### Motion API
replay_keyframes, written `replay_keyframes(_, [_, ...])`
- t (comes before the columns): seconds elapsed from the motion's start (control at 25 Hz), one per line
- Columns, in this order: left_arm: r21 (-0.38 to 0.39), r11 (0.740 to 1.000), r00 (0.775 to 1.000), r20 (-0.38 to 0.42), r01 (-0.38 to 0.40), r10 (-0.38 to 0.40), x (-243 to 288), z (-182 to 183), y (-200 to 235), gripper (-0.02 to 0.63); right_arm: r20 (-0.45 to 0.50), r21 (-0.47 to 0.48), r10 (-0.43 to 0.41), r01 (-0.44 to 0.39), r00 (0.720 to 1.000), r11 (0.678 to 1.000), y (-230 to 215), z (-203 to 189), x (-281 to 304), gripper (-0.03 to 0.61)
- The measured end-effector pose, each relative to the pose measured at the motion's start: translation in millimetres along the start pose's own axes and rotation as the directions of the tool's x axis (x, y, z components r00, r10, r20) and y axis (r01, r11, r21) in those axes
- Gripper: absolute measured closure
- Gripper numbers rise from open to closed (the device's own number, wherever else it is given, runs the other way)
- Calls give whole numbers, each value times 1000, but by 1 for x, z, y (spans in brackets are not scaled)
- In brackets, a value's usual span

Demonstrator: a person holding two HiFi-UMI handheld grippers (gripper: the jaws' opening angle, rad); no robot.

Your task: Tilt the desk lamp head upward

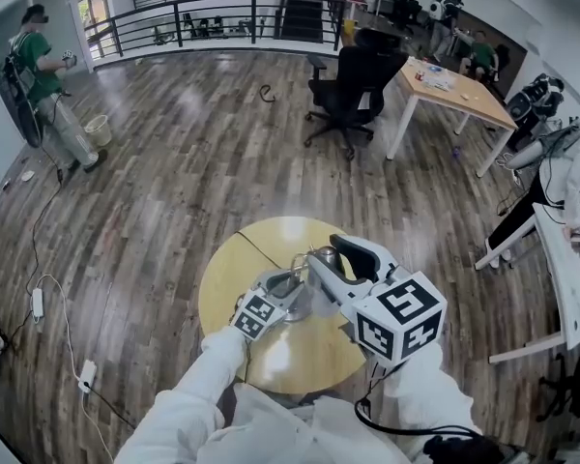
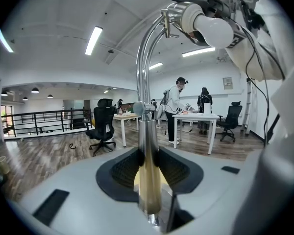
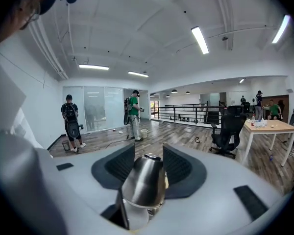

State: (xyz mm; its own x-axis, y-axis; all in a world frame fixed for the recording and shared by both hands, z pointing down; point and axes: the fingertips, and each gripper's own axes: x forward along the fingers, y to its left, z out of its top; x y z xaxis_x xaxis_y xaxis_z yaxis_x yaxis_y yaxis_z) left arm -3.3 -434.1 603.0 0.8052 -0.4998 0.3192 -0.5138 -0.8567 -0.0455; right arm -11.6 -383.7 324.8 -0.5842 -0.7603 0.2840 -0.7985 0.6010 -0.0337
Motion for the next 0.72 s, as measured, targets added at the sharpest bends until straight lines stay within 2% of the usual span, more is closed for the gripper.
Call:
replay_keyframes(0.28, [-31, 1000, 1000, -22, -1, 0, -3, -5, 0, 488, 147, 46, 10, -17, 989, 999, 2, 5, -6, 393])
replay_keyframes(0.48, [-36, 999, 1000, -31, -4, 3, -18, 0, -1, 488, 252, 142, -24, -13, 968, 990, -12, 19, -35, 394])
replay_keyframes(0.6, [-85, 995, 999, 4, -52, 52, -42, 12, 6, 488, 267, 207, -102, 46, 958, 977, -37, 9, -56, 394])
replay_keyframes(0.72, [-202, 971, 986, 77, -130, 148, -81, 20, 11, 488, 237, 328, -238, 153, 942, 932, -67, -36, -79, 394])
